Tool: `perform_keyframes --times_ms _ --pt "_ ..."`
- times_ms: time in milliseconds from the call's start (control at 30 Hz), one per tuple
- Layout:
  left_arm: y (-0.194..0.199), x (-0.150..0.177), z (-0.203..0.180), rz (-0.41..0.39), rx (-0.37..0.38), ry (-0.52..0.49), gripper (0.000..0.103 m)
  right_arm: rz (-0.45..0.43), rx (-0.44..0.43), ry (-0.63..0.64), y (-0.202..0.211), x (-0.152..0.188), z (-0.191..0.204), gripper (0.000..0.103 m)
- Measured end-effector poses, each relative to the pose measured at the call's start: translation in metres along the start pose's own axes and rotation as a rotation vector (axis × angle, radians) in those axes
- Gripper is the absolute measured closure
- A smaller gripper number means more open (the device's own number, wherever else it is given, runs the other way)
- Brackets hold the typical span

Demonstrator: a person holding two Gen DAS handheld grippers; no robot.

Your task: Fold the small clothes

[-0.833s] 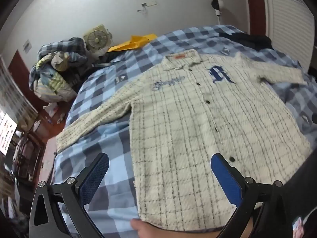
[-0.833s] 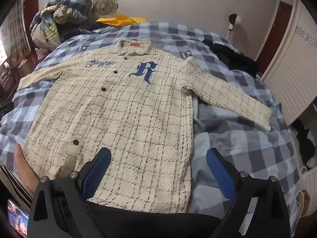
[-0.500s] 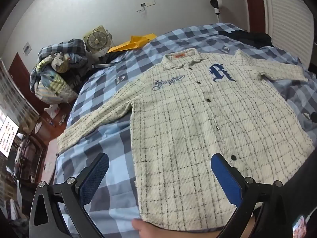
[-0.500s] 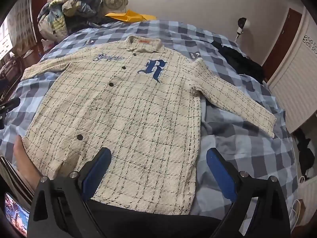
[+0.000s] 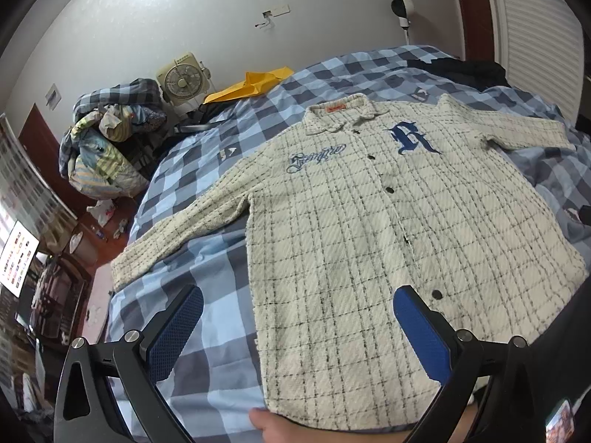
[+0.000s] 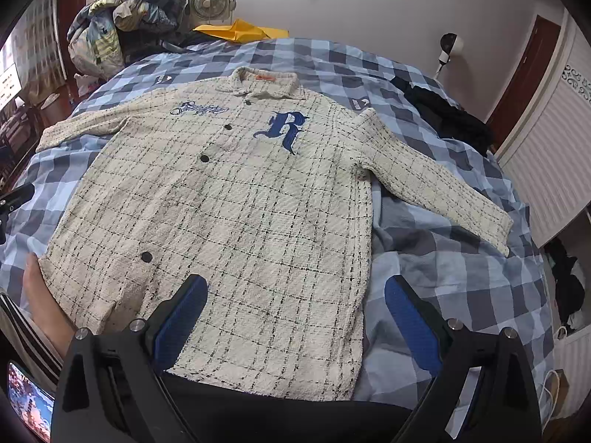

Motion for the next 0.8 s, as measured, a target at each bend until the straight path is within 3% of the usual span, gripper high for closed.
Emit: perform_keyframes --times_ms 800 --pt "0.0011 -0.0013 -0.0010 -0.007 -0.008 -0.010 0.000 0.000 0.005 -0.002 0.0000 0.0006 -0.0002 0.008"
Point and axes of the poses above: each gripper's, at about its wrist camera, not at the fingertips, and y roughly against the way its jaws point, z to its left, x to its underside, the point moved 5 cm from there along -y, roughly the way its jaws point, and after that the axes turned 11 degrees about -z, right-handed, at the moved point
